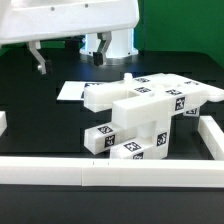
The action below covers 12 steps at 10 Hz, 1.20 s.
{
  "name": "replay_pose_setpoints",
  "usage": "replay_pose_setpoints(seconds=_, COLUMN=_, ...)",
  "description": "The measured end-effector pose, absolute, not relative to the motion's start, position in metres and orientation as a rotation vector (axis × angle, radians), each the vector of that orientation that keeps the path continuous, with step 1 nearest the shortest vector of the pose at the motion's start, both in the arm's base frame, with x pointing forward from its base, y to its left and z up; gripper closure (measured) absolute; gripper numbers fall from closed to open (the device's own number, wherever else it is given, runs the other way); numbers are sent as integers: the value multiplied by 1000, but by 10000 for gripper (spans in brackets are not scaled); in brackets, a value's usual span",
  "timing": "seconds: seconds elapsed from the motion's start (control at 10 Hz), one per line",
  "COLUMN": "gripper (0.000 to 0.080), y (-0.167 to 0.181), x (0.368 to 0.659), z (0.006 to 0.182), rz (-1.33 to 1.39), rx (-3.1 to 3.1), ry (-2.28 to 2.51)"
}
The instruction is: Assemble chair
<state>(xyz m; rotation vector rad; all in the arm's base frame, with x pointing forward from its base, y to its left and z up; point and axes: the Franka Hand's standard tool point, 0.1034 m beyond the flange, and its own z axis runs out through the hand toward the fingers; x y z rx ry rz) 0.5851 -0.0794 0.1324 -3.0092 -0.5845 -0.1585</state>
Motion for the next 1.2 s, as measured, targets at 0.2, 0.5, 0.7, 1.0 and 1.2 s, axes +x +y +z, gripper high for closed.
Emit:
replay_pose_setpoints(seconds=0.2, gripper=151, y=-85, x=579, z=128, rz=-147, rx=-2995, ry=-554)
replay_pose_setpoints(seconds=0.5, gripper=151, y=-80, x=523, z=114, rz=-161, rx=-2996, ry=-625)
replay_pose_setpoints(seconds=0.7, gripper=151, y=-74, x=504, z=101, rz=-199, rx=-3029, ry=-633)
replay_pose_setpoints(seconds=1.0, gripper=151, y=-75, x=504, z=101, rz=-190, rx=-3026, ry=-632)
replay_pose_setpoints(seconds=1.2, gripper=151, y=-60, x=492, z=95, rz=-205, rx=-3046, ry=-583)
